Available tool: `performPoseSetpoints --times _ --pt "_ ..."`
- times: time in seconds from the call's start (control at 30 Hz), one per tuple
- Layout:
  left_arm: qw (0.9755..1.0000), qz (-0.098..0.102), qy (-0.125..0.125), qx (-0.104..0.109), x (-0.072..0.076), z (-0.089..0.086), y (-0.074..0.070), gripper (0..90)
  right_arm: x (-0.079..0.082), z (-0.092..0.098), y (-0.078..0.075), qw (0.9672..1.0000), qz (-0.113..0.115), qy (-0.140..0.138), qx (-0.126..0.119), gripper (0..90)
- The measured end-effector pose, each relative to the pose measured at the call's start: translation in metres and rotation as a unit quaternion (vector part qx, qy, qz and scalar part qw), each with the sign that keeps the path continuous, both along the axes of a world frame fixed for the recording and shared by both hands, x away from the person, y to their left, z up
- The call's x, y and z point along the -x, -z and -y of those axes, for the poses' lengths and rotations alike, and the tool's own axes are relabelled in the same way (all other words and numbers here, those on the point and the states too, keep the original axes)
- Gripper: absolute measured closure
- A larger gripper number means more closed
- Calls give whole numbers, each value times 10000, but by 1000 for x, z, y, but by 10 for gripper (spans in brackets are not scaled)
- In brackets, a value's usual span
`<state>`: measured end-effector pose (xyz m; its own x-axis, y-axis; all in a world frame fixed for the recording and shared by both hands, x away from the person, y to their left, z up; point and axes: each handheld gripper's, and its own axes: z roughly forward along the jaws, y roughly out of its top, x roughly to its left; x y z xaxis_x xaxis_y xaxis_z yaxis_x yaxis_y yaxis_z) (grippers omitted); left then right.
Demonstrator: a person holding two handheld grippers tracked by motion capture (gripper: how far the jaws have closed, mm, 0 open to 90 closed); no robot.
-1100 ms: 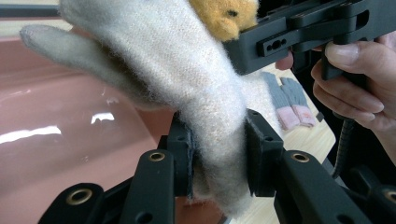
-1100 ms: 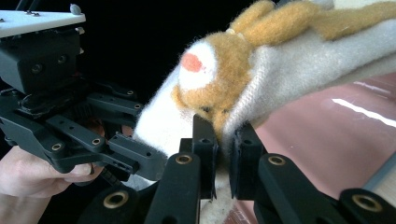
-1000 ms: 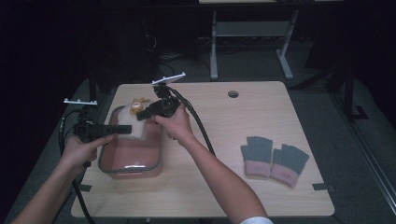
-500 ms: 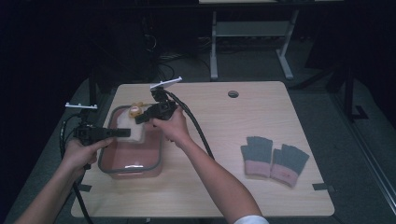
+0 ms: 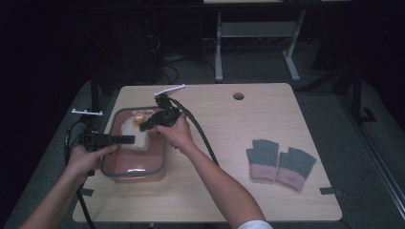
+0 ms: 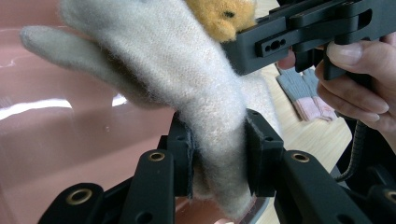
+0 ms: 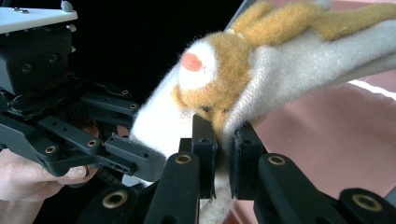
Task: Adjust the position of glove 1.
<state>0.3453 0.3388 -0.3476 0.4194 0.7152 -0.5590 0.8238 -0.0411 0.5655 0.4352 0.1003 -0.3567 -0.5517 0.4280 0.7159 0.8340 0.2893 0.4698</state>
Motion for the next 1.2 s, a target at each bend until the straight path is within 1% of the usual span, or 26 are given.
performPoseSetpoints --times 0.07,0.1,0.27,0.47,0.57,0.67,0.83,0.87,1.1,1.2 --pt "10000 1 19 -37 -1 0 2 671 -1 0 2 10000 -29 -11 -8 824" --pt "10000 -5 -13 -17 -1 1 3 671 -2 0 3 10000 -57 -1 2 824" --pt "10000 -79 0 -56 -2 1 9 671 -3 0 11 9999 -106 -6 20 824" --pt "9999 -147 -15 -59 -3 0 15 671 -4 -1 20 9999 -169 -22 -10 823" --pt "9998 -194 13 -72 -4 -1 19 671 -4 -2 23 9998 -192 -24 27 823" --pt "9997 -235 -19 -75 -4 0 22 671 -5 -2 26 9998 -201 -45 74 823" --pt "9994 -318 -11 -167 -5 1 27 671 -5 -2 33 9996 -249 -35 123 822" --pt "9992 -353 -40 -157 -5 2 29 671 -6 -2 35 9996 -254 -32 142 822" --pt "9988 -433 -89 -206 -5 2 36 671 -6 -5 42 9992 -312 -52 250 821" --pt "9985 -472 -108 -266 -5 2 39 671 -6 -6 45 9991 -314 -70 294 820"
